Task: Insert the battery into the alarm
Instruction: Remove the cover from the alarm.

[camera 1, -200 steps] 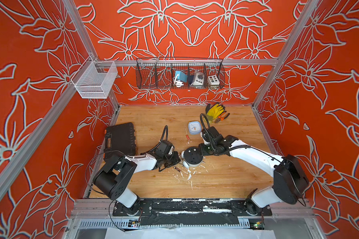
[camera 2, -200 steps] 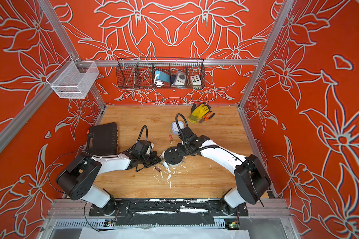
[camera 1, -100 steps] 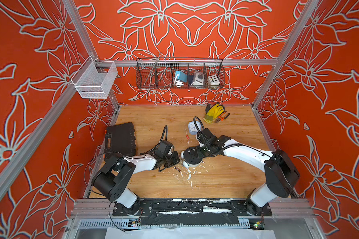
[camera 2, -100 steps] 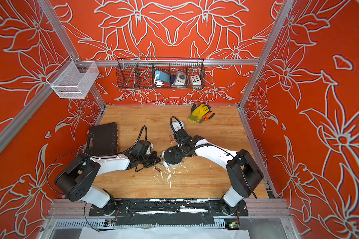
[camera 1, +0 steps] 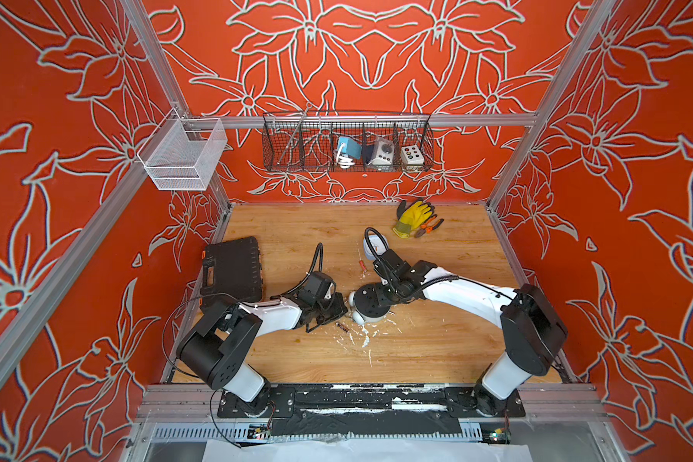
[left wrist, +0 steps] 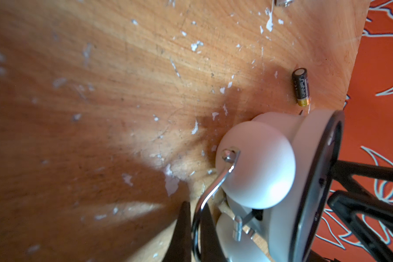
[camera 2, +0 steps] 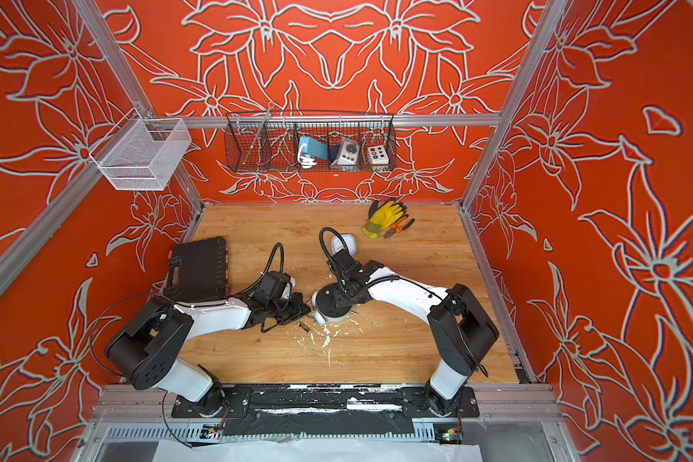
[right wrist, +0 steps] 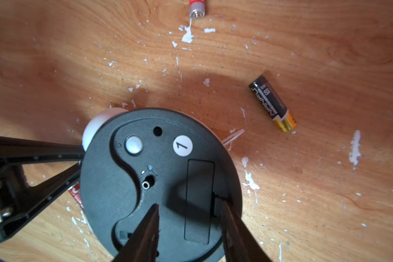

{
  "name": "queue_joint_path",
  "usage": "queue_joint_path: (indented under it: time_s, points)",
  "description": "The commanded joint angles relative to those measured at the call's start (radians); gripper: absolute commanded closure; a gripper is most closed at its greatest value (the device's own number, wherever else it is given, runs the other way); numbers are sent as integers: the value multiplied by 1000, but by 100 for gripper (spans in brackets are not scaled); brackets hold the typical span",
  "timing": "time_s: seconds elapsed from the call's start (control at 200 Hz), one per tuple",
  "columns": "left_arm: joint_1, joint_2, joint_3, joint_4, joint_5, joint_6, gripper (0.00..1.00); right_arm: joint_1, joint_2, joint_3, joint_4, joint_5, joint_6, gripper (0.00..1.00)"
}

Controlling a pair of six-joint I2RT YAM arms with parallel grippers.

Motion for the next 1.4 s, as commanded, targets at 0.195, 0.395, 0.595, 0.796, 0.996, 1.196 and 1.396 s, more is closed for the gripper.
queue_joint_path:
  time_s: [0.195, 0.395, 0.595, 0.796, 0.996, 1.196, 1.396]
  points:
    - [-1, 15, -3, -74, -40, 0, 100, 5, 80, 39, -145, 89, 33, 52]
    - [-1, 16, 2, -75, -34, 0, 100, 18, 117, 3, -153, 18, 66, 50]
    - [-2, 25, 8, -73, -28, 3, 100, 19, 172, -68, -101, -42, 84, 50]
    - [-5, 33, 13, -71, -25, 3, 100, 19, 139, -108, 16, -167, 41, 51]
    - [-10, 38, 14, -71, -23, 1, 100, 6, 92, -152, 186, -355, 39, 52]
    - [-10, 32, 16, -85, -30, 7, 100, -30, 52, -191, 305, -438, 76, 52]
    - [-10, 31, 16, -88, -36, 2, 100, -58, 12, -218, 384, -491, 108, 53]
